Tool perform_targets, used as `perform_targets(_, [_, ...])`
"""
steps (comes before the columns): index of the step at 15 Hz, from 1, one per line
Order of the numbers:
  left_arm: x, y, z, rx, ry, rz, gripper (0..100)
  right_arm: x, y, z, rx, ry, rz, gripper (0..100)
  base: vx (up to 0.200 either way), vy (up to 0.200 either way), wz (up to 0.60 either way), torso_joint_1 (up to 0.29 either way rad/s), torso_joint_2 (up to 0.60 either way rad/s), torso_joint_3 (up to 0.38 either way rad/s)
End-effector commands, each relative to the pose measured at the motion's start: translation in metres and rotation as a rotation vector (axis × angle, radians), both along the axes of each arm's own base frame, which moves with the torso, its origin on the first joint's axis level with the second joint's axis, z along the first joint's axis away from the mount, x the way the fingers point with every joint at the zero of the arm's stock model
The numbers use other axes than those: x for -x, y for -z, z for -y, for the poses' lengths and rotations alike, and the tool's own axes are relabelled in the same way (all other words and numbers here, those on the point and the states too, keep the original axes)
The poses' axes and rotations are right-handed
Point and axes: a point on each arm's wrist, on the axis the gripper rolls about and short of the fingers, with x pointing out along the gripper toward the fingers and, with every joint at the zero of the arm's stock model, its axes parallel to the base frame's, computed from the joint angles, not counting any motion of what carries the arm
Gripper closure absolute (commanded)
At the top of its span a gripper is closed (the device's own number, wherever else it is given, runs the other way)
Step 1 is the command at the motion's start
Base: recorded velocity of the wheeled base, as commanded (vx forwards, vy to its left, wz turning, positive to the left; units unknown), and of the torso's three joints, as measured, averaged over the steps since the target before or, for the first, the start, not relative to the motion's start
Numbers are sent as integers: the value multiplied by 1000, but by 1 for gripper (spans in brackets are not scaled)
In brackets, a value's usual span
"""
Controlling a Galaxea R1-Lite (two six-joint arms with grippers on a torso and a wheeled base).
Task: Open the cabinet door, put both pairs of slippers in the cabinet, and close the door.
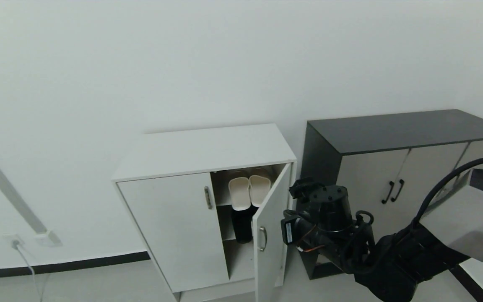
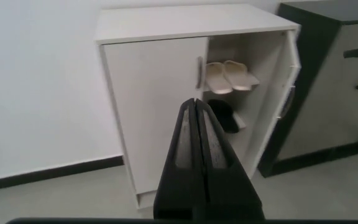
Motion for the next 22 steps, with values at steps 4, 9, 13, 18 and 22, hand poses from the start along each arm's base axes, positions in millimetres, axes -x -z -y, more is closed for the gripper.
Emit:
perform_targets(4, [0,0,0,1,-1,-1,100,0,1,10,-20,-35,43,100,0,0,150,3,1,1])
perform_targets(9, [0,0,0,1,-1,-1,100,8,-8,24,-24,-42,48,100,0,0,0,0,0,0])
perform_targets(13, [0,0,0,-1,-1,-1,100,30,-9,51,15,-28,8,100,100,0,0,1,5,0])
perform_targets(18, [0,0,0,1,-1,-1,100,45,16,64,105,-35,-71,100,120,0,0,-7,-3,2])
perform_targets(22, [0,0,0,1,-1,-1,100,32,34,53,120,-37,-103,100,0,0,0,0,0,0])
